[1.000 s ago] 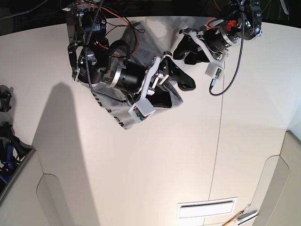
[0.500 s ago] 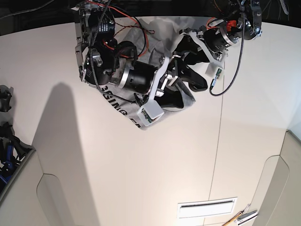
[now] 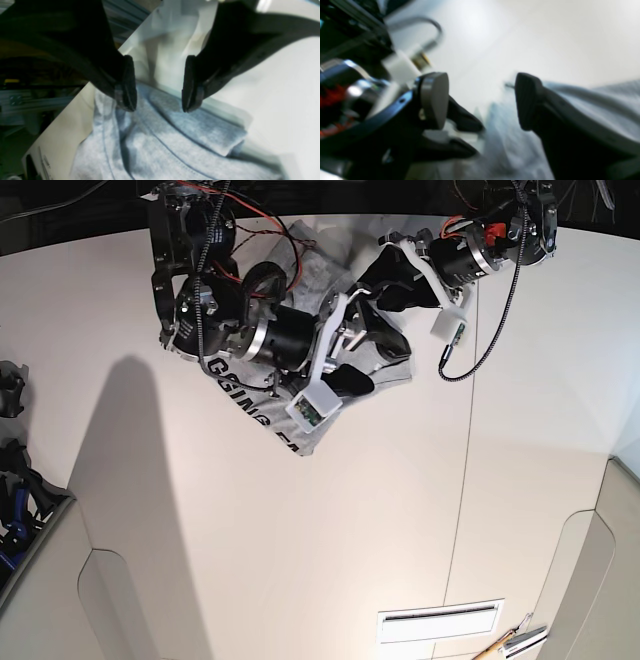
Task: Fold the T-shirt properly
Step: 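Lift and flip the folded bundle with the right gripper, then grasp the bundle with both grippers and square it on the table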
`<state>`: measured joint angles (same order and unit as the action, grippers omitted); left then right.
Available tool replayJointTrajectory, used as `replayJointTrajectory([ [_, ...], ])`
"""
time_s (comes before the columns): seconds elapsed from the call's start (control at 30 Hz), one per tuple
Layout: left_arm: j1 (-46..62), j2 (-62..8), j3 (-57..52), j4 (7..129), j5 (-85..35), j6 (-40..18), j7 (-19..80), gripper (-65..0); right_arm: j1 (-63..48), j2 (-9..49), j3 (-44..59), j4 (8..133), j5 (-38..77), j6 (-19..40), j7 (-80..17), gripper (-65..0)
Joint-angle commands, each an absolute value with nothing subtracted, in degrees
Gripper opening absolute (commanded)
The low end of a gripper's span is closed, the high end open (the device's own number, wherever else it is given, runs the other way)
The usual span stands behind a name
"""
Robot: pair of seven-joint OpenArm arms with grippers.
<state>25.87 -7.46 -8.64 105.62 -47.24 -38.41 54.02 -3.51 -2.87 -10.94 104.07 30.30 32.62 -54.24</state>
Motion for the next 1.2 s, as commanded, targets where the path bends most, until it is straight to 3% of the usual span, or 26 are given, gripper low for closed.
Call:
replayJointTrajectory([
  [0.0,25.91,-7.66,-8.75,106.65,-48.62,-39.31,53.45,-32.4,-2.90,-2.46,-11.00,104.97,30.76,33.21,-52.99,-23.9],
  [0.23,27.11,-7.64,-8.75,107.50,-49.21,-40.00,53.87,-32.4,-2.87,3.88,-10.48,105.12,30.41,32.77,-53.52,-23.9],
  [0.37,29.89,-7.64,-8.75,112.36,-50.59,-40.00,53.78,-39.3,-2.66,5.96,-6.76,105.12,30.65,32.77,-50.06,-24.1],
  [0.47,31.31,-7.62,-8.75,117.82,-50.35,-40.00,53.32,-40.0,-1.63,5.98,-1.58,105.12,32.73,32.80,-47.20,-25.7],
  [0.53,31.94,-7.62,-8.58,120.49,-50.30,-40.00,52.40,-43.1,-0.60,5.72,1.48,105.10,33.43,32.80,-45.30,-36.9],
  [0.63,31.90,-7.62,-7.62,121.21,-48.84,-40.00,51.42,-57.2,1.41,5.30,3.97,105.06,33.15,32.77,-42.85,-63.6],
  [0.67,31.92,-7.62,-6.76,121.21,-47.53,-40.00,50.76,-61.4,2.22,5.28,4.08,104.97,32.49,32.80,-41.91,-65.0],
  [0.73,31.92,-7.62,-4.25,121.16,-44.95,-40.00,49.65,-65.0,4.10,4.80,3.99,104.33,29.82,32.80,-40.47,-65.0],
  [0.93,31.68,-7.62,8.47,120.60,-33.74,-40.00,44.01,-65.0,12.82,3.60,3.36,91.46,27.18,32.86,-37.95,-65.0],
  [1.03,31.03,-7.62,12.91,118.30,-29.23,-36.45,41.19,-65.0,17.85,3.64,0.38,81.89,27.20,33.36,-37.10,-65.0],
  [1.17,29.32,-7.62,15.07,112.92,-27.40,-36.01,40.66,-65.0,22.70,3.62,-7.57,72.90,27.14,33.47,-37.04,-65.0],
])
